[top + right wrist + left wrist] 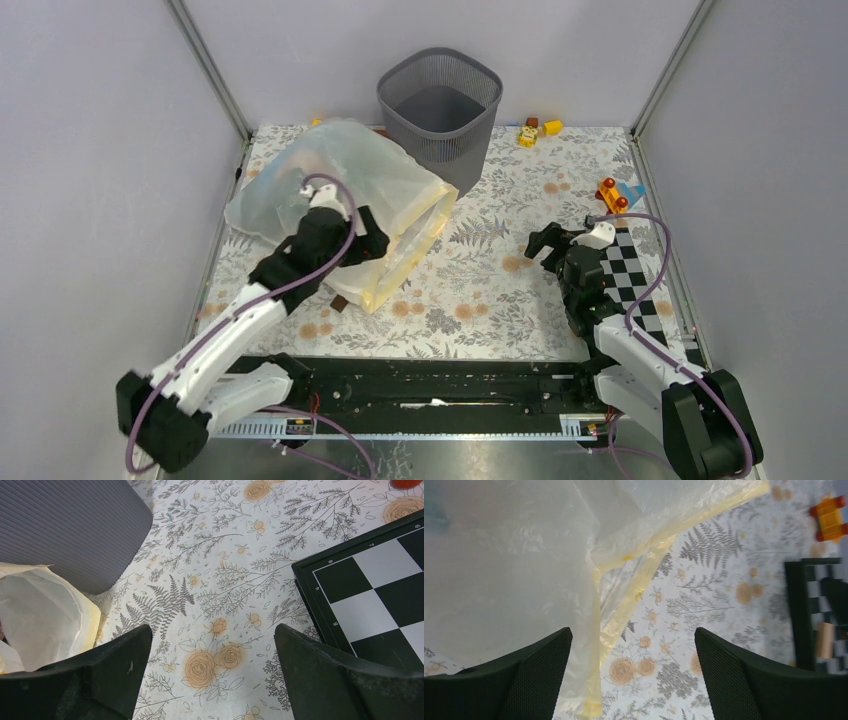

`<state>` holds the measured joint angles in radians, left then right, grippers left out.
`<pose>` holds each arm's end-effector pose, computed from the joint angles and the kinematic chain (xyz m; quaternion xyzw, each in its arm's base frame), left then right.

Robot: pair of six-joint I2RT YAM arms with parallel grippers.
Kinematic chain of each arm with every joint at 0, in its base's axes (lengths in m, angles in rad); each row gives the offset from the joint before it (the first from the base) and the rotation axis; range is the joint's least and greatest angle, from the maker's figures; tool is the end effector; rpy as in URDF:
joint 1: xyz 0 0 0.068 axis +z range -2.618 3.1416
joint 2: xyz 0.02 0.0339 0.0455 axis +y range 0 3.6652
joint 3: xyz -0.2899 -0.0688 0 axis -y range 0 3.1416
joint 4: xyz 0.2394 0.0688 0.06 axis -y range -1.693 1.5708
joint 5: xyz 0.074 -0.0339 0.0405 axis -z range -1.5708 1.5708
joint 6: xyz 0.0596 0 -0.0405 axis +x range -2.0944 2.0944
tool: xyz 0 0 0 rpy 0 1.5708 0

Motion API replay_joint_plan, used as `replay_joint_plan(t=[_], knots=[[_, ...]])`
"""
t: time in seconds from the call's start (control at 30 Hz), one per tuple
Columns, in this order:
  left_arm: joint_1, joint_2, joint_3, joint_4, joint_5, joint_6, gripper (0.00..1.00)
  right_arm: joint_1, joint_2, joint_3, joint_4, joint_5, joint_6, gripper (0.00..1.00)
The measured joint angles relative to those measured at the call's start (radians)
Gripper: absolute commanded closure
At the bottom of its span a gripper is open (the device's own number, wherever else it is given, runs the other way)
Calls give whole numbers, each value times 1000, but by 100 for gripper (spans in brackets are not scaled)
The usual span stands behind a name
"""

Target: Put the trash bags into the trash bin

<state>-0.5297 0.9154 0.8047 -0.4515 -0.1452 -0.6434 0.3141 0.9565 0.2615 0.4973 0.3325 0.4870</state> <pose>0.1773 -0.0938 0.3056 -0.0846 0.8698 -0.2138 0.4365 0.1991 0.0442 0.2176 0.1704 0.7509 0.1259 0.6256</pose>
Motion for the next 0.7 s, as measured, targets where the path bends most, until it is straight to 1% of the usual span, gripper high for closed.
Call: replay_joint_plan(t=[0.03, 0.13, 0.23, 0.33, 0.47, 0.57, 0.7], knots=[[-25, 37, 18, 12, -18, 3, 4, 0, -2, 0, 0, 0, 0, 0], [-122, 184, 93, 19, -133, 43, 1, 0, -8, 0, 0, -1, -1, 0], [-189, 313, 169, 24, -254, 90, 1, 0, -16, -1, 1, -3, -4, 0], [-238, 402, 202, 66, -372, 142, 1, 0, -21, -3, 2, -5, -8, 0], [-267, 486, 187, 171, -462, 230, 1, 0, -21, -5, 3, -10, -11, 0], [-268, 534, 152, 273, -492, 286, 1, 0, -21, -7, 10, -12, -11, 0], [-260, 637, 129, 409, -534, 356, 1, 0, -21, -13, 15, -17, -11, 0]])
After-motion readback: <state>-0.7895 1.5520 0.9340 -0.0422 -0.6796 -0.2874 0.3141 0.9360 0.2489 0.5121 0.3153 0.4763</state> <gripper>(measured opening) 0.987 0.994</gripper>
